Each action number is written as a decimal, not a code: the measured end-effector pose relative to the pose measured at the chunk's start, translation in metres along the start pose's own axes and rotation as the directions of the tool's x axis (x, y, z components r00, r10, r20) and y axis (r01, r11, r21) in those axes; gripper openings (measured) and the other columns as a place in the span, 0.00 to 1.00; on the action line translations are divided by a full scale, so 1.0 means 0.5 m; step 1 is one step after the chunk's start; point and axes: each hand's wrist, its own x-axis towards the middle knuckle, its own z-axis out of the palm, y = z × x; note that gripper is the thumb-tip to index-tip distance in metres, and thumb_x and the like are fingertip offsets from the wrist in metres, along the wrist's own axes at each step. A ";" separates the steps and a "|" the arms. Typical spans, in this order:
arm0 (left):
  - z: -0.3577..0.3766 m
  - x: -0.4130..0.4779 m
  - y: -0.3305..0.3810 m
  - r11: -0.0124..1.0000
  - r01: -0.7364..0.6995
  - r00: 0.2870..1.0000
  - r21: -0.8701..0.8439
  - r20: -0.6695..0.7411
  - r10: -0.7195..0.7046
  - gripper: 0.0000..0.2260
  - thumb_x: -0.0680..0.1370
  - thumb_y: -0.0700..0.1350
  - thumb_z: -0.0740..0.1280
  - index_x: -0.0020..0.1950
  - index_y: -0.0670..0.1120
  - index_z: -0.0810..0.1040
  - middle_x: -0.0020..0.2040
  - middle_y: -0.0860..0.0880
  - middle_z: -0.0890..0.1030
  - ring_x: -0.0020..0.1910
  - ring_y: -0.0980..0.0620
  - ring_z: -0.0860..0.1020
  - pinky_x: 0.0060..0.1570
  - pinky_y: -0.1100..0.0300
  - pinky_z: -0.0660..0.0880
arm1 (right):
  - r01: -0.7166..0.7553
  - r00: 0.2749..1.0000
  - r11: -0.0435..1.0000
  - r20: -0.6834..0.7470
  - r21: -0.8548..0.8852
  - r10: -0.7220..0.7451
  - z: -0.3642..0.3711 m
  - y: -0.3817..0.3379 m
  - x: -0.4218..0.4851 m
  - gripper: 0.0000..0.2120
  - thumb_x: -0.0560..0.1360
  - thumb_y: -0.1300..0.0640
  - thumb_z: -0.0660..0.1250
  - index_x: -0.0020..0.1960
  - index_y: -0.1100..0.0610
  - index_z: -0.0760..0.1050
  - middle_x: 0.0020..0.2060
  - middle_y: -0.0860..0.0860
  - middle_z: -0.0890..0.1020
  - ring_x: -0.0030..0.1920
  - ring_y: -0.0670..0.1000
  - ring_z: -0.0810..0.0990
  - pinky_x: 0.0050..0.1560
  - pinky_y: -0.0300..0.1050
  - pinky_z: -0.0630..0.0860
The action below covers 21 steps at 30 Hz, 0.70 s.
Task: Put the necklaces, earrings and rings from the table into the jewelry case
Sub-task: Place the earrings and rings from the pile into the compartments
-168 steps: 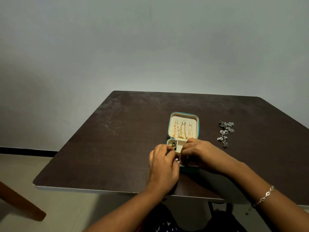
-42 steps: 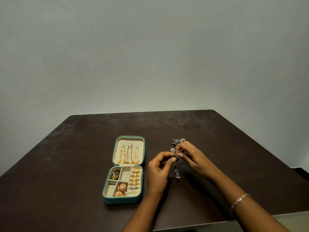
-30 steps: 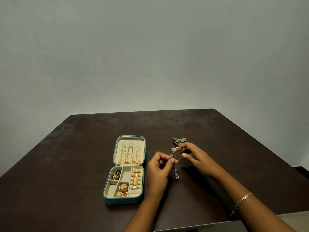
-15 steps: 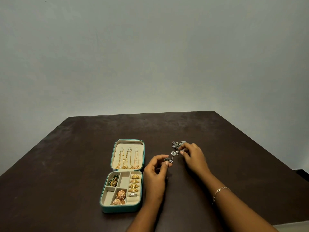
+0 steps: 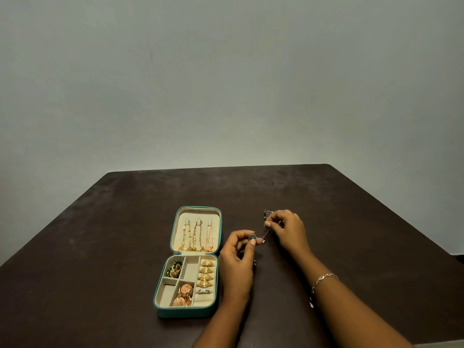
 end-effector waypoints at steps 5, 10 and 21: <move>0.000 -0.002 0.006 1.000 -0.019 1.000 0.012 0.007 0.019 0.08 0.75 0.32 0.64 0.46 0.45 0.77 0.44 0.46 0.83 0.47 0.56 0.82 0.43 0.68 0.75 | -0.007 0.999 0.867 -0.034 0.498 0.028 -0.018 -0.006 -0.021 0.03 0.72 0.68 0.66 0.40 0.64 0.78 0.38 0.55 0.80 0.39 0.45 0.79 0.46 0.42 0.75; -0.001 -0.002 0.006 0.996 -0.054 0.998 0.071 0.023 0.052 0.08 0.75 0.33 0.64 0.45 0.46 0.77 0.43 0.47 0.83 0.46 0.57 0.82 0.46 0.64 0.76 | -0.083 0.993 0.674 0.003 0.734 0.119 -0.027 -0.009 -0.050 0.08 0.73 0.70 0.64 0.38 0.61 0.77 0.32 0.49 0.79 0.32 0.38 0.76 0.37 0.30 0.72; -0.002 -0.010 0.007 0.993 -0.053 0.994 0.102 0.104 0.042 0.08 0.69 0.41 0.71 0.40 0.56 0.82 0.40 0.54 0.84 0.41 0.56 0.81 0.44 0.62 0.77 | -0.271 0.959 0.559 0.272 0.783 0.084 -0.062 -0.035 -0.141 0.06 0.74 0.67 0.62 0.40 0.63 0.75 0.25 0.49 0.77 0.26 0.47 0.72 0.32 0.41 0.70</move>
